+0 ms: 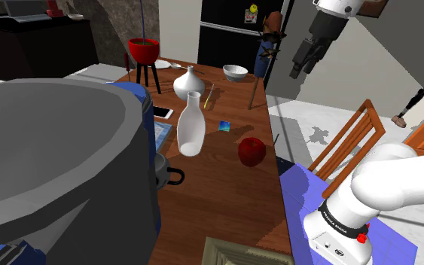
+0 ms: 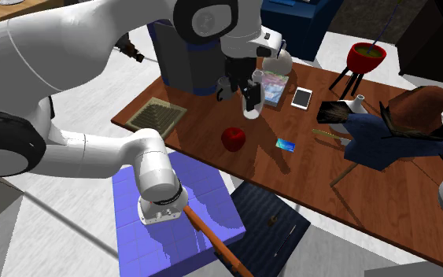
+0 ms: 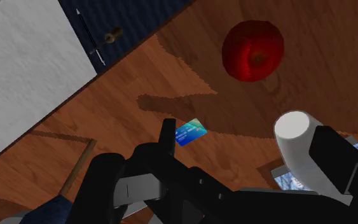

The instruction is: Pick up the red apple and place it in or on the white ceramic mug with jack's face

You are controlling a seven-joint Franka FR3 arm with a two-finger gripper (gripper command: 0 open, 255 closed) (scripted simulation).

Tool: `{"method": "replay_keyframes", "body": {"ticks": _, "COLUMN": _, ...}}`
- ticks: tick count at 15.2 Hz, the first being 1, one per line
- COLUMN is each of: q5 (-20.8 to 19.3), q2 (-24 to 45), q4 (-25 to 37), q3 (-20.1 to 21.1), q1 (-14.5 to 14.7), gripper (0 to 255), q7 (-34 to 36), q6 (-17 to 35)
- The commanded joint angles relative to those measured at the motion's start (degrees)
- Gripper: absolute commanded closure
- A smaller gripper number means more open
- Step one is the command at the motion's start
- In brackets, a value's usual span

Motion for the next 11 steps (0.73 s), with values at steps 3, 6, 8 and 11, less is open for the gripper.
{"method": "replay_keyframes", "body": {"ticks": 3, "q5": 0.98, "q2": -1.23, "q4": -4.25, "q3": 2.13, "q1": -0.85, "gripper": 0, "q7": 4.36, "q6": 3.0}}
{"method": "replay_keyframes", "body": {"ticks": 6, "q5": 2.68, "q2": -2.35, "q4": -10.01, "q3": 5.55, "q1": -1.95, "gripper": 0, "q7": 10.93, "q6": 7.57}}
{"method": "replay_keyframes", "body": {"ticks": 8, "q5": 3.95, "q2": -2.56, "q4": -13.43, "q3": 7.97, "q1": -2.56, "gripper": 0, "q7": 15.35, "q6": 10.73}}
{"method": "replay_keyframes", "body": {"ticks": 11, "q5": 6.03, "q2": -1.97, "q4": -17.91, "q3": 11.89, "q1": -3.38, "gripper": 0, "q7": 22.05, "q6": 15.68}}
